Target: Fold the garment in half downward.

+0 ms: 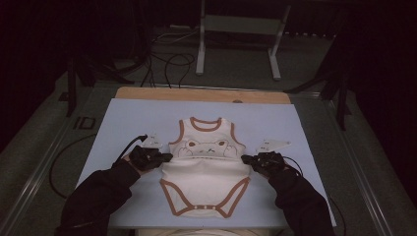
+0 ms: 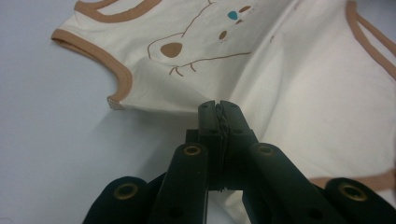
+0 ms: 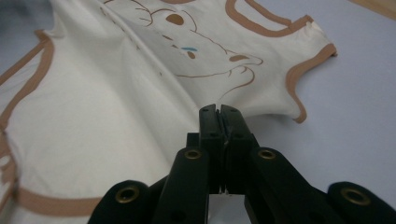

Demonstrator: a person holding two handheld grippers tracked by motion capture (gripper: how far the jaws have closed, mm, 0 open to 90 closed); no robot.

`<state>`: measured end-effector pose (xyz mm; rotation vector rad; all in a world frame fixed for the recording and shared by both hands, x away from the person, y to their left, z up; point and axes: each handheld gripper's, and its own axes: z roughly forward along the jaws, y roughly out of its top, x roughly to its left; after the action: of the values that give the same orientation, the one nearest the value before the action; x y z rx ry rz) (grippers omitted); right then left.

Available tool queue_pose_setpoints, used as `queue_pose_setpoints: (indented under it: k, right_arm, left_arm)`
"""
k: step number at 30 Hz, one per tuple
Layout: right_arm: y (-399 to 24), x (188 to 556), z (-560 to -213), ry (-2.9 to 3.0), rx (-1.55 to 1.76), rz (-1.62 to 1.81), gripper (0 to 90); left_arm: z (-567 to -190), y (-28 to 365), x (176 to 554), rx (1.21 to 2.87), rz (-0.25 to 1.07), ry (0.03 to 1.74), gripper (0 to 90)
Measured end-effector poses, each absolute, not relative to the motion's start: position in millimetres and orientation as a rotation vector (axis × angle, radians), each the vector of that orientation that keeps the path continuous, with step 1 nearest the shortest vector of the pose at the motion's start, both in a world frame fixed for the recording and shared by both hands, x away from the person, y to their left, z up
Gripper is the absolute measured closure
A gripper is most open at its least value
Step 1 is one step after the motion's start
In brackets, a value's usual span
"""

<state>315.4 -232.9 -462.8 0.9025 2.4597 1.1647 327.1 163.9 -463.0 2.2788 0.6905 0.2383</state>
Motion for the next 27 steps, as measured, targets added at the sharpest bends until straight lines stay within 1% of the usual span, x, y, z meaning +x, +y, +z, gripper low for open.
queue_pose_setpoints:
  k: [15, 27]
  right_arm:
    - [-237.5, 281.7, -460.9, 2.49, 0.858, 1.195, 89.2]
    - [-242.4, 262.2, -471.8, 2.524, 0.877, 1.2, 89.2]
  left_arm:
    - [-460.6, 165.4, 297.0, 2.286, 0.216, 0.648, 90.0]
    - [-470.3, 164.0, 272.9, 2.294, 0.189, 0.645, 90.0]
